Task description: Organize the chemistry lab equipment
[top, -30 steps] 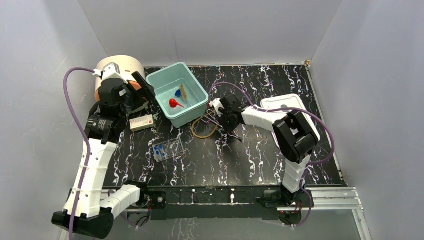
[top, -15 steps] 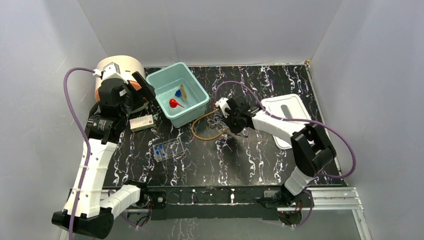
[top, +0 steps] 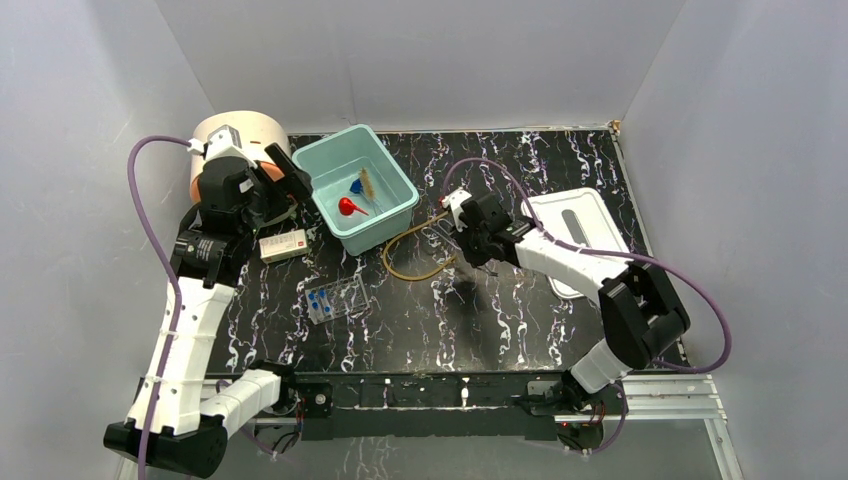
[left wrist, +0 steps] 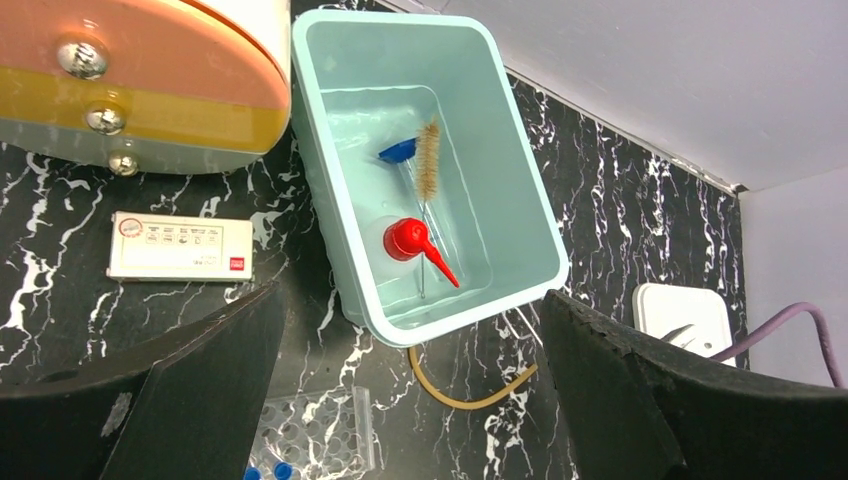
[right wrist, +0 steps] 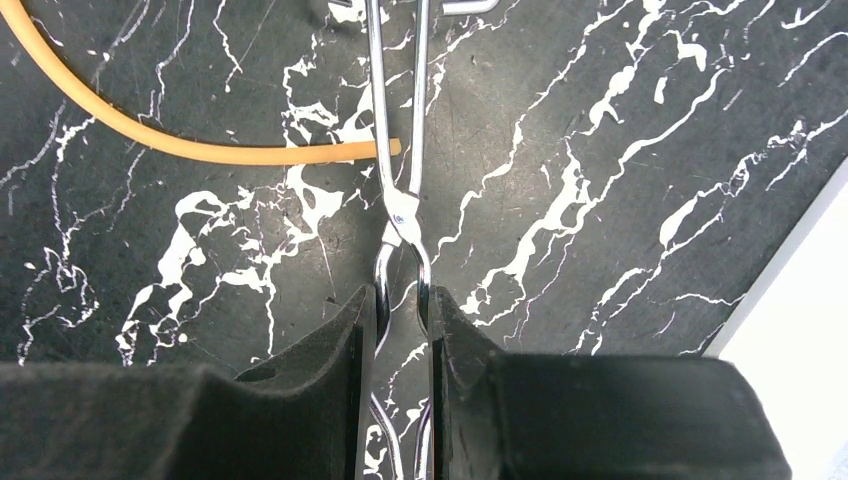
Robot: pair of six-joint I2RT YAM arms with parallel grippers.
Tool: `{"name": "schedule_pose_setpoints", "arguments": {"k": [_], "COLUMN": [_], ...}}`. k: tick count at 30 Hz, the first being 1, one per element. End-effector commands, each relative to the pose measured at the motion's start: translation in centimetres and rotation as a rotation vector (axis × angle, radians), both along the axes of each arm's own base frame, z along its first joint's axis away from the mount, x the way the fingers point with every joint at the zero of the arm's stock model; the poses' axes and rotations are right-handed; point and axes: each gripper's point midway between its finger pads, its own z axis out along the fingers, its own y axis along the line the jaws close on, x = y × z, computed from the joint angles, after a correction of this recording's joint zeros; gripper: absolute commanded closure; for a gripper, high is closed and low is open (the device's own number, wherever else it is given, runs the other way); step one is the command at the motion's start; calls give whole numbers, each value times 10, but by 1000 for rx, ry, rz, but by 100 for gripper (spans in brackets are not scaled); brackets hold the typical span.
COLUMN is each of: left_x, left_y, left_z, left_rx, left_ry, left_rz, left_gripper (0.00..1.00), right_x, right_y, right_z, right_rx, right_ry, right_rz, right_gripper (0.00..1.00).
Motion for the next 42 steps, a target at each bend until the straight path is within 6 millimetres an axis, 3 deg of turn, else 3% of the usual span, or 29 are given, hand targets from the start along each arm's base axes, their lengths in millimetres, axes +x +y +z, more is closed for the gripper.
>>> {"name": "schedule_pose_setpoints", "arguments": {"k": [1,5,12,17,22,24,29,38,42], "left_x": [-3,-4,-3,12,24,28,37,57,62], "left_y": [-11,-35,-96,-143,-203,-220,-248,-271,-279], "left_z": [-1,-6,-23,-52,-58,-63,-72,-74,-79], "left_rx": [-48,-136,-352,-535,-519,-526,-600,-620,-613], "left_ry": [-8,0,86,246,279,297,311,279,283], "left_rz": [-44,-143,-402,-536,-647,-649,-636,-617,-596], "left_gripper": [2,2,2,3,5,10,23,23,32], "right_x": [15,13,8,7,4,7,15,19,16], "right_y": [9,10,10,13,23,27,43,63,72], "right_z": [38,53,78,112,147,161,191,208,208], "right_rx": [124,213,339,463,600,638,726,800,827], "right_ry": [-123,-154,-184,-230,-256,-270,-284,-269,-235], "right_rz": [-77,-132,-212,-251,-252,-258,-238,-185,-155], "right_gripper": [90,89,89,87,85,85,85,84,84]}}
